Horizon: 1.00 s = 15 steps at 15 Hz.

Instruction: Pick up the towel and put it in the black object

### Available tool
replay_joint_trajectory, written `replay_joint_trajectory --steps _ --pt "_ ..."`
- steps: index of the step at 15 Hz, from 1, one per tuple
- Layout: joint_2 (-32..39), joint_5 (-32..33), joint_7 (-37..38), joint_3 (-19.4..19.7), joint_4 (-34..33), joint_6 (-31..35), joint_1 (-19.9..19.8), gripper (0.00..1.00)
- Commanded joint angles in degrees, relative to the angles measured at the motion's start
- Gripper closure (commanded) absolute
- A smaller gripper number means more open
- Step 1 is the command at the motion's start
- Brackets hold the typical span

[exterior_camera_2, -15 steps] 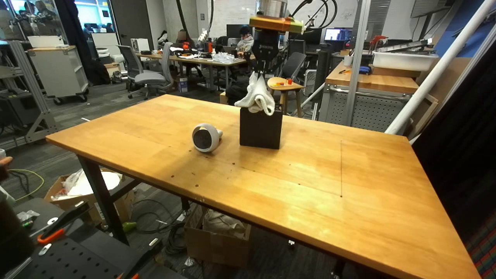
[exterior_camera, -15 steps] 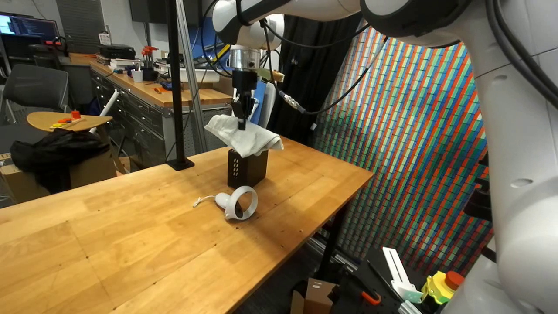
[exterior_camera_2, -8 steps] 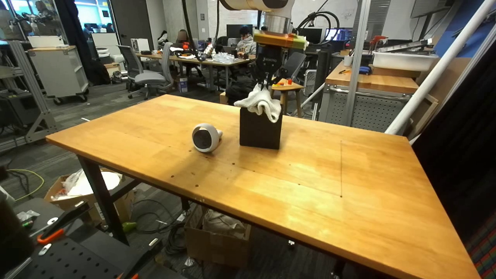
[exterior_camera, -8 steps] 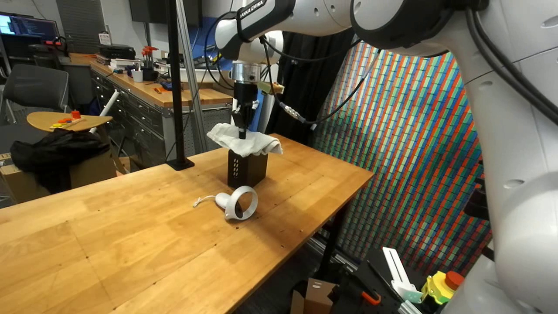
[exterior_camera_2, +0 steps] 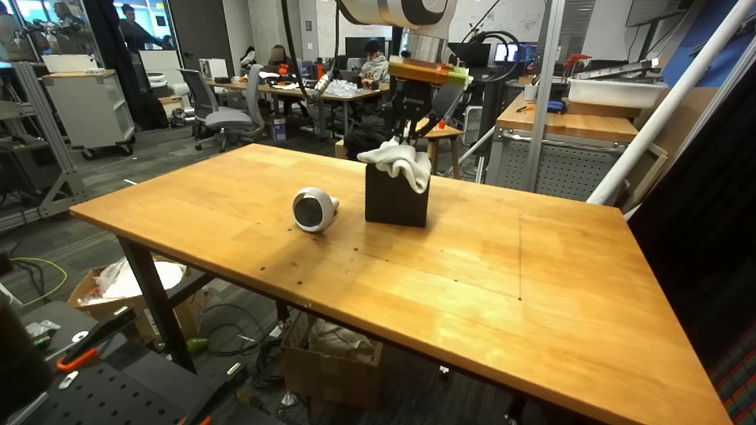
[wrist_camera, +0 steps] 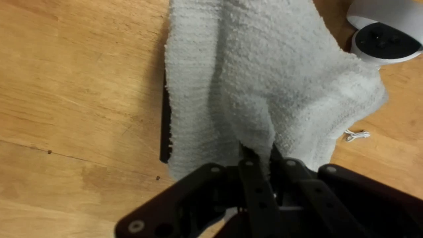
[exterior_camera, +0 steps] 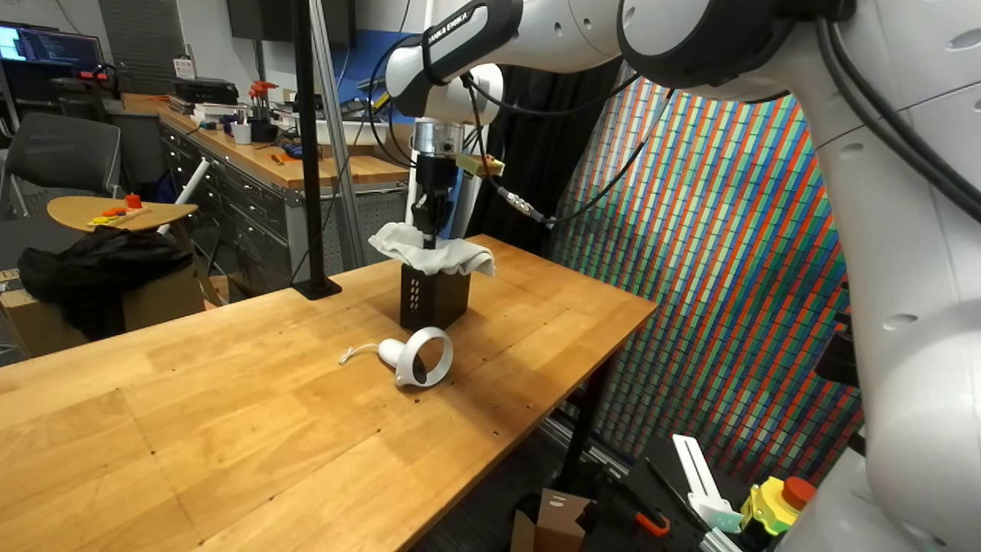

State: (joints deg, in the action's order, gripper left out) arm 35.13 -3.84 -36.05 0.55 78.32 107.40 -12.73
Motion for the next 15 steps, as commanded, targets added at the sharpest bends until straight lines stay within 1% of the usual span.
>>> replay_joint_trajectory --steps 1,8,11,15 --pt "-0.9 -1.8 1.3 -1.0 2.5 1.5 -0.7 0.97" --pt "-5.3 -1.8 3.5 -0.4 8.1 3.3 -1.5 0.97" --pt "-5.1 -2.2 3.6 -0.5 9.1 3.2 -1.8 0.97" --pt "-3.9 -5.0 2.4 -1.1 9.5 3.7 -2.6 0.97"
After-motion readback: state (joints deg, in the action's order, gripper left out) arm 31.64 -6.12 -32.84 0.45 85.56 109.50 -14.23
